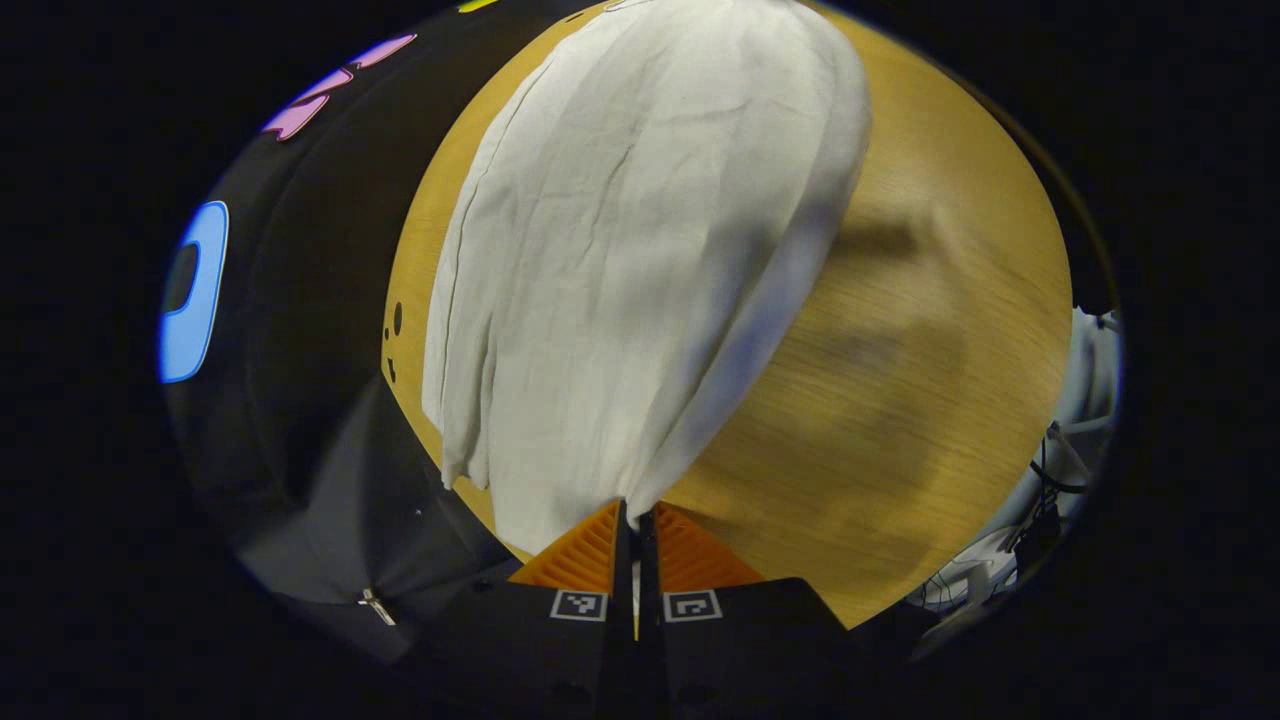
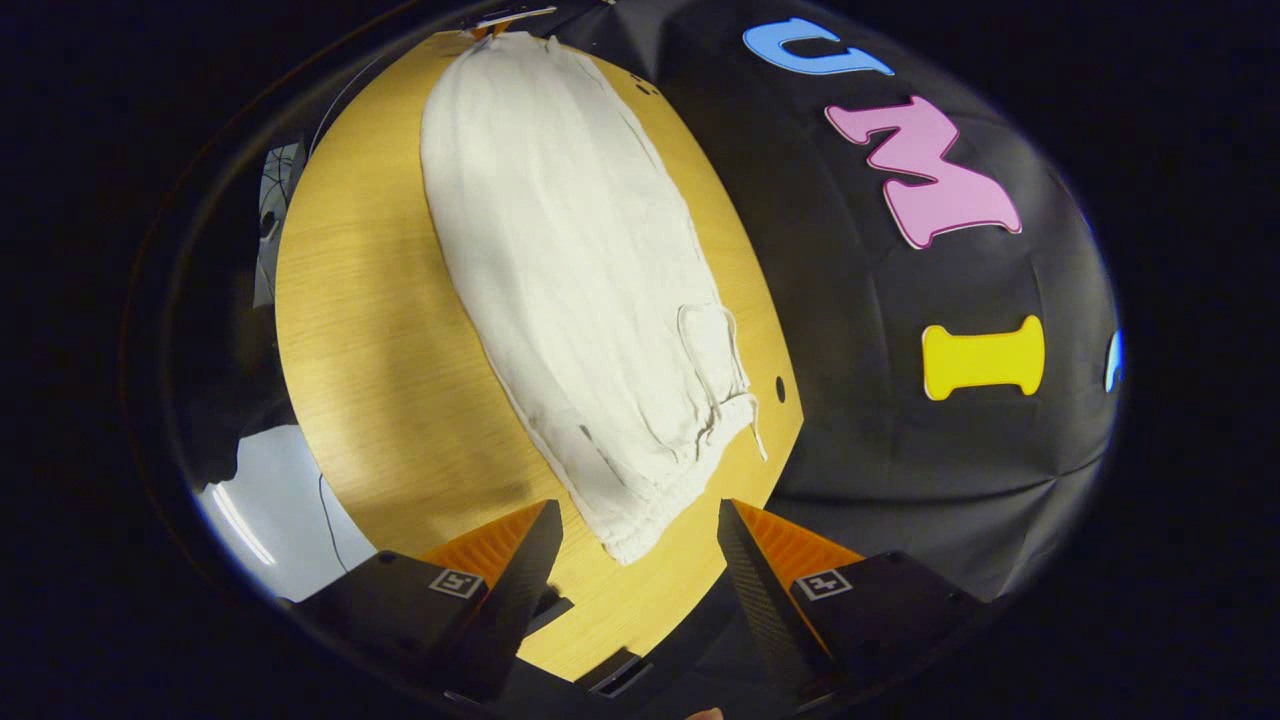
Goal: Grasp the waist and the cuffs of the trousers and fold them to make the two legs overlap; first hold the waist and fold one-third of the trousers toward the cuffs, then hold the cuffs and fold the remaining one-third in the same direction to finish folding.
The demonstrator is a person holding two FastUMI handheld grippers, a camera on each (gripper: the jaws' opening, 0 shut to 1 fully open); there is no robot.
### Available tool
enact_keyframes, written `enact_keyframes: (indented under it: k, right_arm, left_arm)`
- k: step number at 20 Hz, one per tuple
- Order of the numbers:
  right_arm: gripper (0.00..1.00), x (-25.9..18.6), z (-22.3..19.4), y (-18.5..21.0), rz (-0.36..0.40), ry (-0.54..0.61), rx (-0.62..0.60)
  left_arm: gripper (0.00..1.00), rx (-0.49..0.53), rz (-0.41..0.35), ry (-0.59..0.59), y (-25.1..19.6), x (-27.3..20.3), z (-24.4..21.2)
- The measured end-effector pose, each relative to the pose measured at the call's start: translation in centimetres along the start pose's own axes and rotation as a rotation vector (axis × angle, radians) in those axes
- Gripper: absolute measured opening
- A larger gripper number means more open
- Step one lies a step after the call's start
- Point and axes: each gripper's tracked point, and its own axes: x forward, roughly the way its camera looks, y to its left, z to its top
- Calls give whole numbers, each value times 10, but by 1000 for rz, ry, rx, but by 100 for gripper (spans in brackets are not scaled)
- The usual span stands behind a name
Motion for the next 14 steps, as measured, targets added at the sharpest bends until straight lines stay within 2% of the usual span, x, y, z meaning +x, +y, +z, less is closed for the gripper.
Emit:
enact_keyframes:
  k: [3, 5, 6, 7, 8, 10, 12, 14]
  right_arm:
    - [96, 19, -12, 16, 64, -10, -2]
    - [96, 30, -11, 22, 96, -24, -39]
    - [96, 36, -10, 27, 111, -36, -62]
    - [96, 41, -5, 23, 99, -57, -105]
    - [95, 49, 0, 20, 76, -77, -152]
    - [92, 66, 7, 18, 57, -116, -228]
    - [73, 81, 7, 29, 110, -114, -247]
    - [30, 85, 7, 30, 133, -106, -245]
  left_arm:
    - [6, -2, 4, 22, 0, 0, 0]
    - [3, 4, 9, 35, 1, -1, 0]
    - [6, 11, 10, 43, 1, 0, 1]
    - [2, 18, 10, 52, 1, 0, 1]
    - [6, 25, 9, 60, 1, -1, 2]
    - [6, 22, 9, 63, 1, 0, 3]
    - [6, 15, 8, 72, 1, 1, 3]
    - [6, 28, 24, 83, 2, 2, 1]
